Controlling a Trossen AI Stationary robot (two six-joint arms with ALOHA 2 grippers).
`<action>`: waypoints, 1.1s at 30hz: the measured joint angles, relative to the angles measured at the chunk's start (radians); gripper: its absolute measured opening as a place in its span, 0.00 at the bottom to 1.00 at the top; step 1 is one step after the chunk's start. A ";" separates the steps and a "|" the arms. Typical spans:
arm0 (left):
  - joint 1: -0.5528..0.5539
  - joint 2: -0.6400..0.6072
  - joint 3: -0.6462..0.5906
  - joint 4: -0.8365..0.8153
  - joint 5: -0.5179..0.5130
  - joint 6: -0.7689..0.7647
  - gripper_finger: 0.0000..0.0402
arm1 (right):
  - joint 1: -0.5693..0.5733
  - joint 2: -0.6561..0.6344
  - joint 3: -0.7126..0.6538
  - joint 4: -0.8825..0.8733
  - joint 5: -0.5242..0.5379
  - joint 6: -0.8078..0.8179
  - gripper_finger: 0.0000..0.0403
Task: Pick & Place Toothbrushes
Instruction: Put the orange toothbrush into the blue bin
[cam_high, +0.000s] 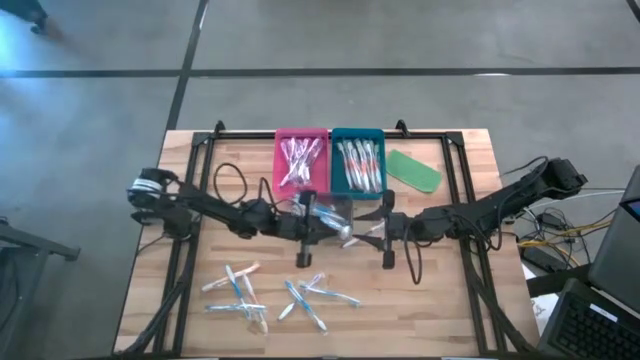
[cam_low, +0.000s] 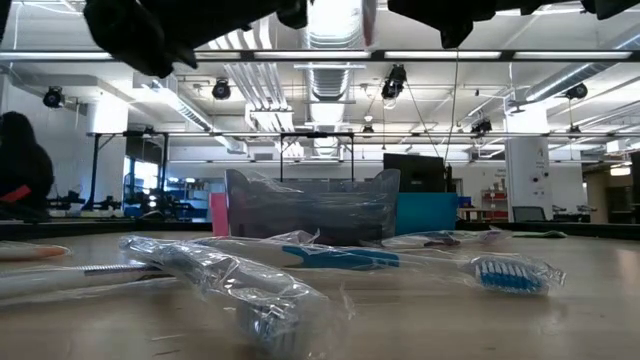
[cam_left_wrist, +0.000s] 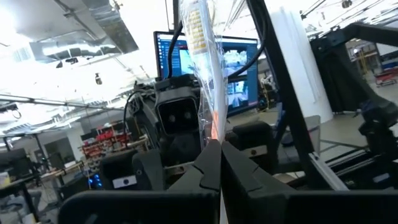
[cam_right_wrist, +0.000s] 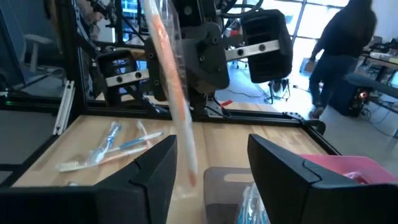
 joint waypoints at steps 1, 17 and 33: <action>0.004 0.015 0.017 0.000 0.000 0.006 0.00 | 0.000 0.000 0.000 0.001 0.000 -0.002 0.48; 0.040 0.078 0.117 -0.003 0.031 -0.005 0.00 | 0.000 0.000 0.000 0.010 0.000 -0.044 0.36; 0.053 0.079 0.123 -0.026 0.045 -0.013 0.00 | 0.000 0.000 0.000 0.020 0.000 -0.056 0.05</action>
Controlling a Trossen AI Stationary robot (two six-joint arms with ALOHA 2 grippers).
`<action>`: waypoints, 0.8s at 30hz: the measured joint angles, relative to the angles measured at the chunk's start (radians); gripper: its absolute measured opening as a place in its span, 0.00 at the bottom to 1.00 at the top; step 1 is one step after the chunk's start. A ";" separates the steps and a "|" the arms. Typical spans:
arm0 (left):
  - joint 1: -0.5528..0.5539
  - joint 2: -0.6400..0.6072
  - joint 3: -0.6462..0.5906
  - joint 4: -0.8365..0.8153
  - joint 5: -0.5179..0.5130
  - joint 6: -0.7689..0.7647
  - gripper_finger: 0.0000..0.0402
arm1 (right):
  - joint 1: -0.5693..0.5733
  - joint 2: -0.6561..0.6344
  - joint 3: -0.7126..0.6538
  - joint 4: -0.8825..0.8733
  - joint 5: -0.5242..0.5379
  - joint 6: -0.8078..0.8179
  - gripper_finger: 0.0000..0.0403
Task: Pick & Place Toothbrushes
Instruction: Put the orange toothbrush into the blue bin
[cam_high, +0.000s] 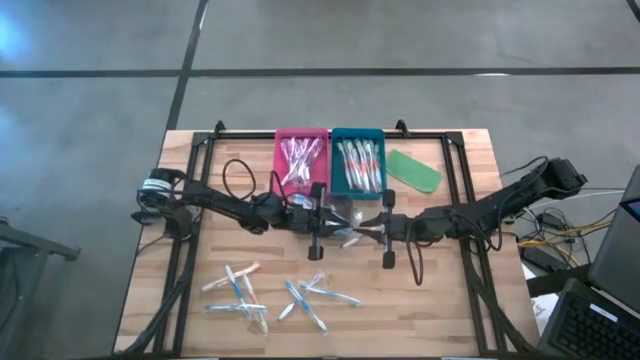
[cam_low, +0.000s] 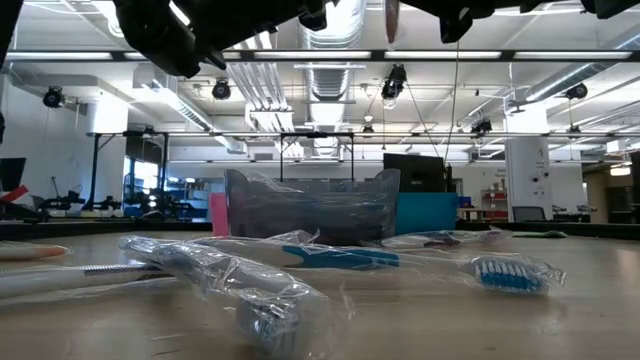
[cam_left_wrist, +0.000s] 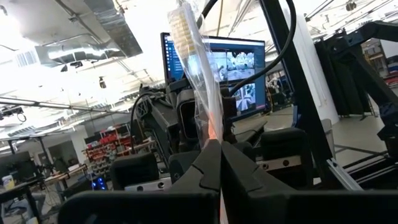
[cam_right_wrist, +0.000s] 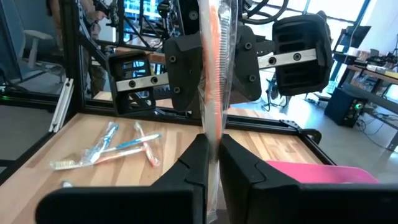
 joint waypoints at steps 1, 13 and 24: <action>0.001 0.000 0.000 0.000 -0.001 0.000 0.00 | 0.000 0.000 0.000 0.000 0.000 0.000 0.04; 0.001 -0.019 -0.002 -0.067 -0.008 0.054 0.22 | -0.001 0.000 -0.001 -0.001 0.000 0.004 0.04; 0.001 -0.288 -0.003 -0.717 -0.266 0.117 0.54 | -0.001 0.000 0.001 -0.004 0.120 0.066 0.03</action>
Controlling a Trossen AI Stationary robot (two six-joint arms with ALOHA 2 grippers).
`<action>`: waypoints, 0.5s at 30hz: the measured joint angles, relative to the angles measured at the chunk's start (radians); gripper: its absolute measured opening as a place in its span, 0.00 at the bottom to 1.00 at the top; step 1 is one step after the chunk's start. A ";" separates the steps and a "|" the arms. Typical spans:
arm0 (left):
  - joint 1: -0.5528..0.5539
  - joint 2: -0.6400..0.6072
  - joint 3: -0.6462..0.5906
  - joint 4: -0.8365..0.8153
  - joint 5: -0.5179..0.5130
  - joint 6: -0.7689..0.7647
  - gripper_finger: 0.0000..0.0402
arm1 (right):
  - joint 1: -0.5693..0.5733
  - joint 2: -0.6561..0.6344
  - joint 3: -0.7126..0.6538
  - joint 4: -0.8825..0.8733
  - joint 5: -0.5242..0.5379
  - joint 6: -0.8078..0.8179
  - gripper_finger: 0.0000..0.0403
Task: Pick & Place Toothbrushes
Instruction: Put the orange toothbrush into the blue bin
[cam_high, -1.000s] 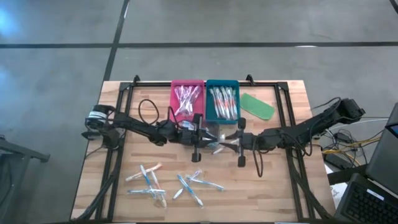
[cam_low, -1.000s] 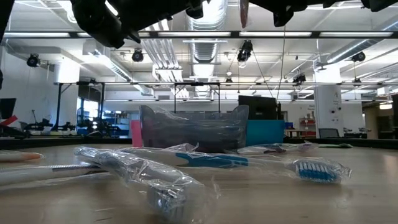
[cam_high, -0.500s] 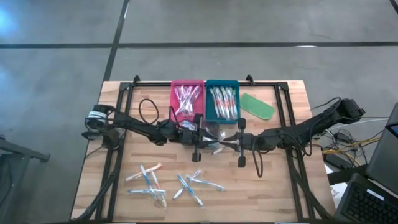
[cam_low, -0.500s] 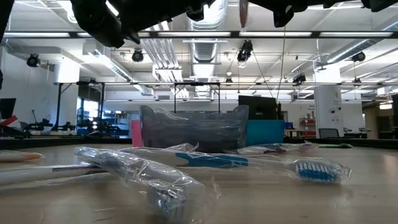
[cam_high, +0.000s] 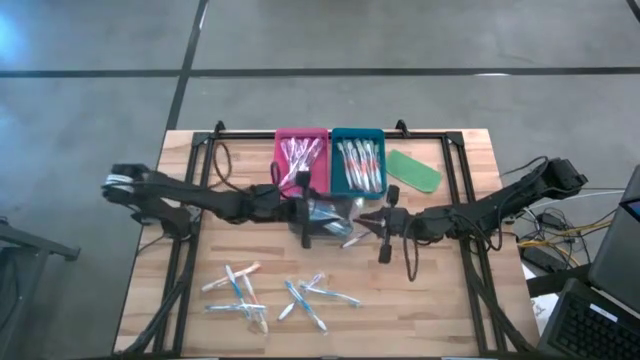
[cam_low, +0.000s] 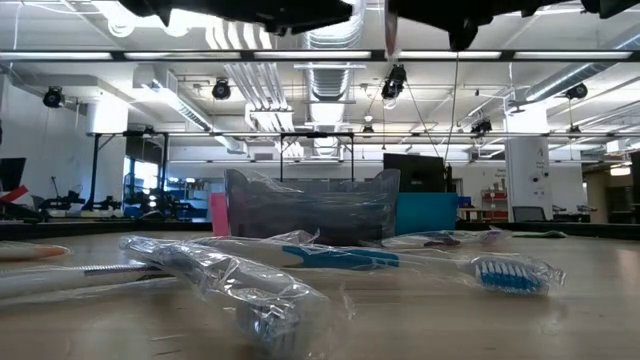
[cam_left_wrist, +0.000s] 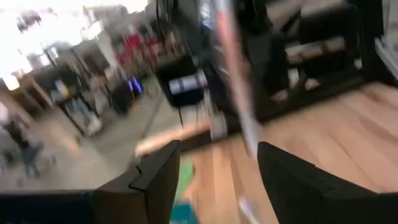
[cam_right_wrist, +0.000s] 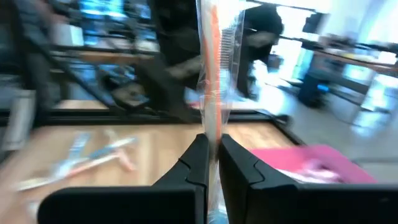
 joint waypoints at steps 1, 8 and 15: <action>0.000 -0.031 -0.001 -0.070 -0.007 -0.017 0.55 | -0.004 0.000 0.000 -0.007 0.037 0.007 0.03; 0.000 -0.200 -0.068 -0.287 -0.104 -0.144 0.53 | -0.147 -0.001 0.094 -0.196 0.120 0.108 0.03; -0.001 -0.288 -0.183 -0.246 -0.114 -0.182 0.52 | -0.390 0.002 0.367 -0.758 0.025 0.399 0.03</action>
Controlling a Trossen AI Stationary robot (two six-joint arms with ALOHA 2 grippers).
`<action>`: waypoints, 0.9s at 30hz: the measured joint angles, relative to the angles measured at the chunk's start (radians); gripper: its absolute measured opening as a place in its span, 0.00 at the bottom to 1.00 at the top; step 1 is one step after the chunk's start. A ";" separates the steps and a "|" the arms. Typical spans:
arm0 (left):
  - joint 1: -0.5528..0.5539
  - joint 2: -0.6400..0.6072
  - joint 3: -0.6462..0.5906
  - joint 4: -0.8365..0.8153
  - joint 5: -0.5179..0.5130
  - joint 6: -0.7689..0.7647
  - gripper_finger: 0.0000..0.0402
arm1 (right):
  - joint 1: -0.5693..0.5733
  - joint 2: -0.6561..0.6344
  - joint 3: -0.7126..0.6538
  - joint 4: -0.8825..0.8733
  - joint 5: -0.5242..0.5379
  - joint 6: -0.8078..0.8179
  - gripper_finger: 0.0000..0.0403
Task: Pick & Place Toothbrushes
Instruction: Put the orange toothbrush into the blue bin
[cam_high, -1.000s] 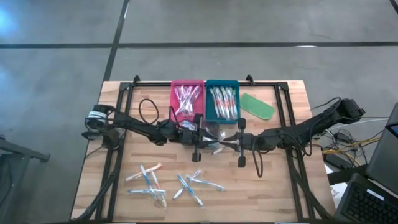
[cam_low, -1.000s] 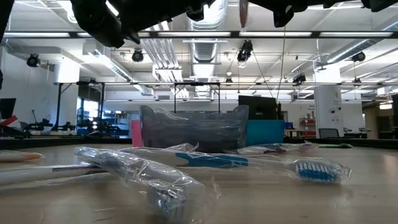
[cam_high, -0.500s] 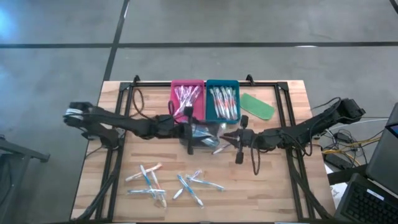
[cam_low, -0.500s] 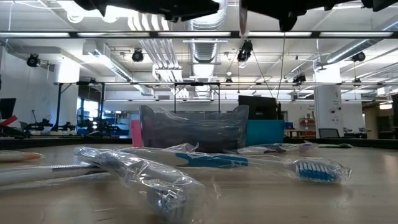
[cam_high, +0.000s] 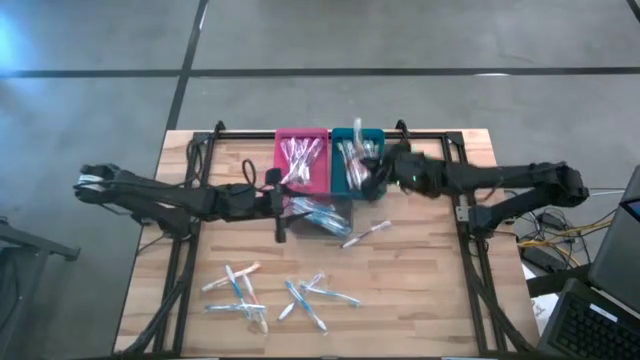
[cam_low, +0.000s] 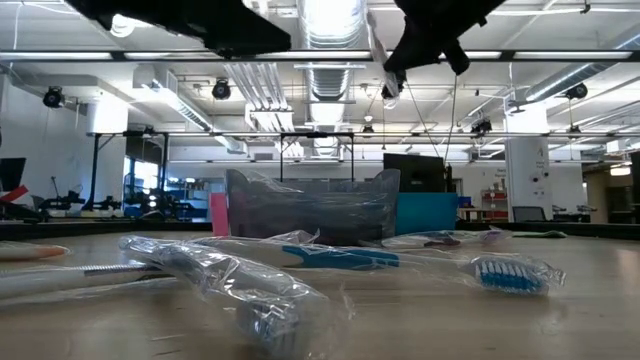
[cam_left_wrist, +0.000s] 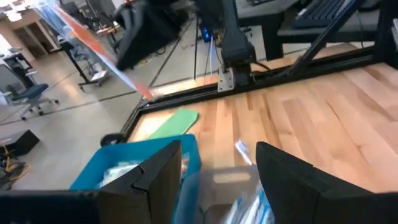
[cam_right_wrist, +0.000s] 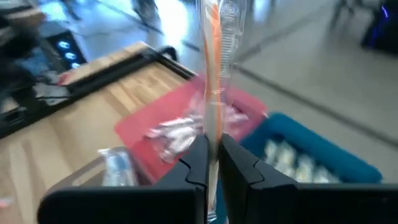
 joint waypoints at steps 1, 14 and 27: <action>0.000 -0.008 -0.016 0.001 0.000 -0.002 0.52 | -0.029 0.000 0.026 -0.052 -0.018 0.029 0.03; 0.000 -0.041 -0.075 0.065 -0.057 0.034 0.52 | -0.291 0.073 0.257 -0.332 -0.314 0.278 0.03; 0.000 -0.040 -0.078 0.017 -0.057 0.015 0.52 | -0.436 0.395 0.417 -0.551 -0.517 0.326 0.03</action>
